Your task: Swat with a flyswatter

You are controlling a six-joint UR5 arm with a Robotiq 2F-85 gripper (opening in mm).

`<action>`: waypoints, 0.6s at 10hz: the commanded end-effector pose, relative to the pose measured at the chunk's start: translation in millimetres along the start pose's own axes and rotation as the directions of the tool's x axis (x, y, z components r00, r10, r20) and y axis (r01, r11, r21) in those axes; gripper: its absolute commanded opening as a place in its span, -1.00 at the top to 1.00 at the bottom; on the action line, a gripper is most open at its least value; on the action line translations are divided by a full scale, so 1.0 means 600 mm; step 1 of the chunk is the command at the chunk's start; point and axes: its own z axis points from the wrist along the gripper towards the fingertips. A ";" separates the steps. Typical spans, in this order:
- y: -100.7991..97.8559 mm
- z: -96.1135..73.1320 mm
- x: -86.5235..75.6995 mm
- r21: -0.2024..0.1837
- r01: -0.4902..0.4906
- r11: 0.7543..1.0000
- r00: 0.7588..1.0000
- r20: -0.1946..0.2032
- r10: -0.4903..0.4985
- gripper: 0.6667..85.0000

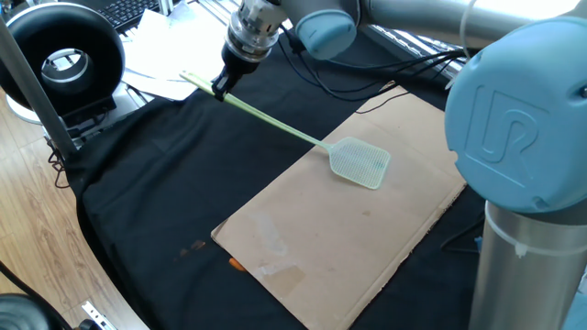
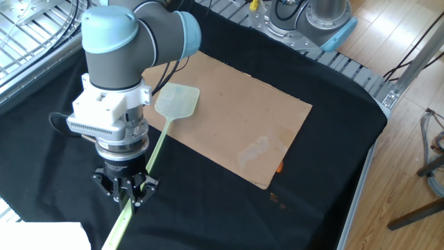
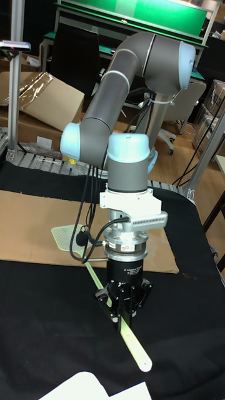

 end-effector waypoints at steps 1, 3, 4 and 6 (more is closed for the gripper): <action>0.001 0.004 0.000 -0.009 -0.025 1.000 0.999 0.024 0.025 0.98; 0.001 0.006 0.008 -0.001 -0.032 0.999 0.999 0.010 0.032 0.98; -0.001 0.007 0.010 0.004 -0.033 0.999 0.999 0.004 0.033 0.98; 0.001 0.010 0.011 0.005 -0.035 0.999 0.999 0.007 0.035 0.98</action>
